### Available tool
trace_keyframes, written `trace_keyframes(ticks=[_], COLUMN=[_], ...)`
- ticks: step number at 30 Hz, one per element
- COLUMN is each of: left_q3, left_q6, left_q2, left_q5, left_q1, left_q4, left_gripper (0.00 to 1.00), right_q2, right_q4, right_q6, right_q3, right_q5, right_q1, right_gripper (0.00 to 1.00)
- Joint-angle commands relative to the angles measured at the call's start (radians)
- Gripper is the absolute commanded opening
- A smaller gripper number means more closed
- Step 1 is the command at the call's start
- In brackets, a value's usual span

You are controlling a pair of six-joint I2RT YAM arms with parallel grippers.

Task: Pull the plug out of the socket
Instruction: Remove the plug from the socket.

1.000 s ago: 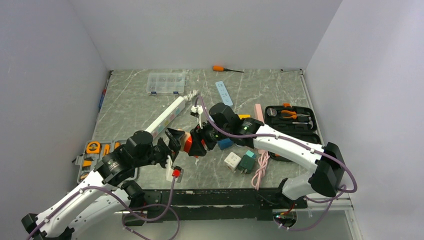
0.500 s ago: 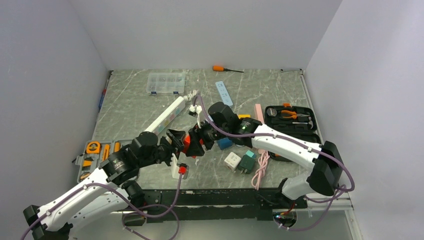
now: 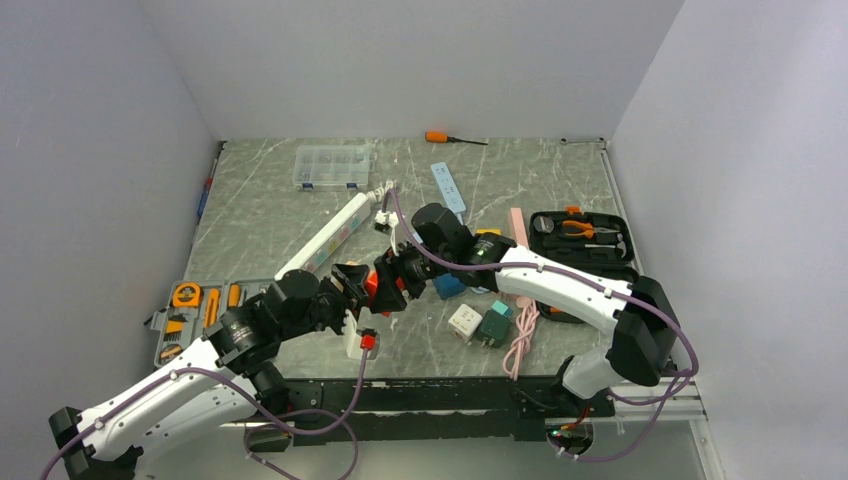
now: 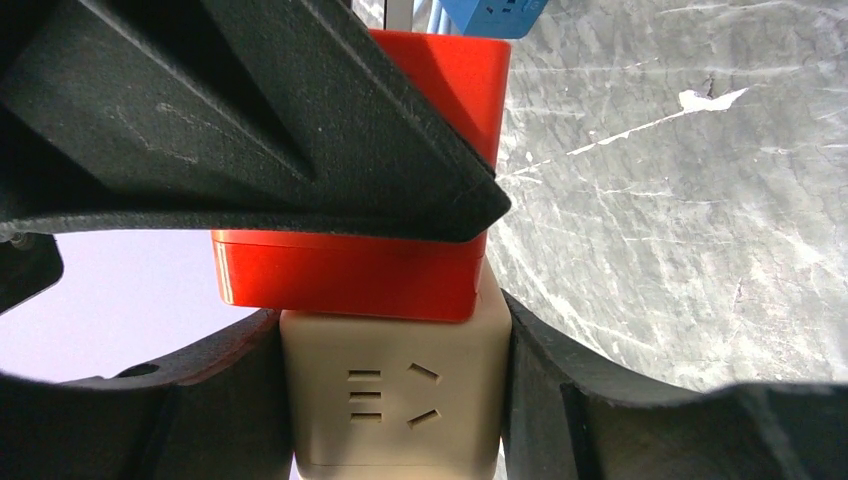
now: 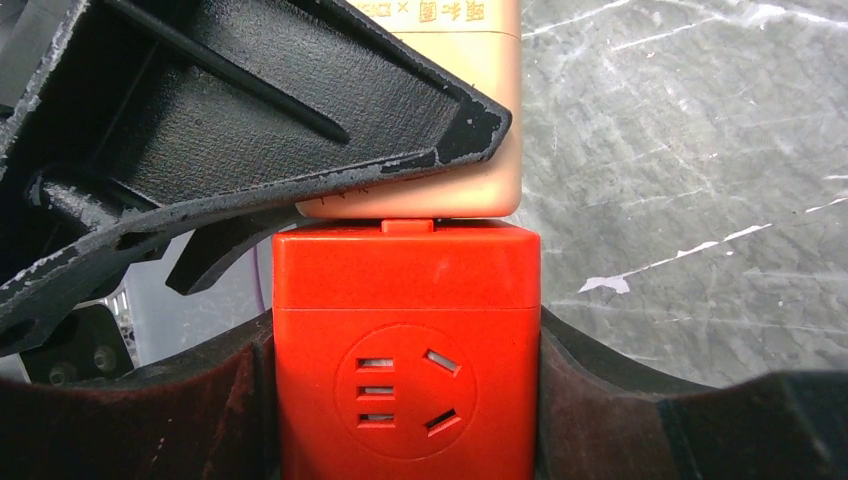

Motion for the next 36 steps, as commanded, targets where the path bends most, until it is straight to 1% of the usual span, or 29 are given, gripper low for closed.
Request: trace_keyframes(ticks=[1,10,15,22,25,36], left_q3=[-0.012,-0.032,-0.054,-0.063,-0.073,-0.076], left_q6=[0.004,0.063,0.098,0.126,0.132,0.129], left_q2=[-0.028,-0.082,-0.111,-0.084,-0.065,-0.006], left_q5=[-0.059,-0.050,-0.056,-0.081,-0.127,-0.210], left_q1=[-0.007,-0.006,-0.007,-0.007,-0.006,-0.007], left_q4=[0.086,0.002,-0.018,-0.037,-0.029,-0.064], left_gripper=[0.00,0.00,0.00,0.00,0.00,0.00], right_q2=[-0.011,-0.068,-0.118,-0.206,-0.237,-0.317], right_q4=[0.066,0.001,-0.040,-0.097,-0.111,-0.163], right_q6=[0.022,0.013,0.015,0.021,0.028,0.036], right_q3=[0.039,-0.029,-0.069,-0.119,-0.136,-0.190], right_q5=[-0.076,-0.063,-0.068,-0.031,-0.014,0.041], right_q1=[0.007,0.007,0.007,0.008,0.009,0.008], right_gripper=[0.00,0.00,0.00,0.00,0.00,0.00])
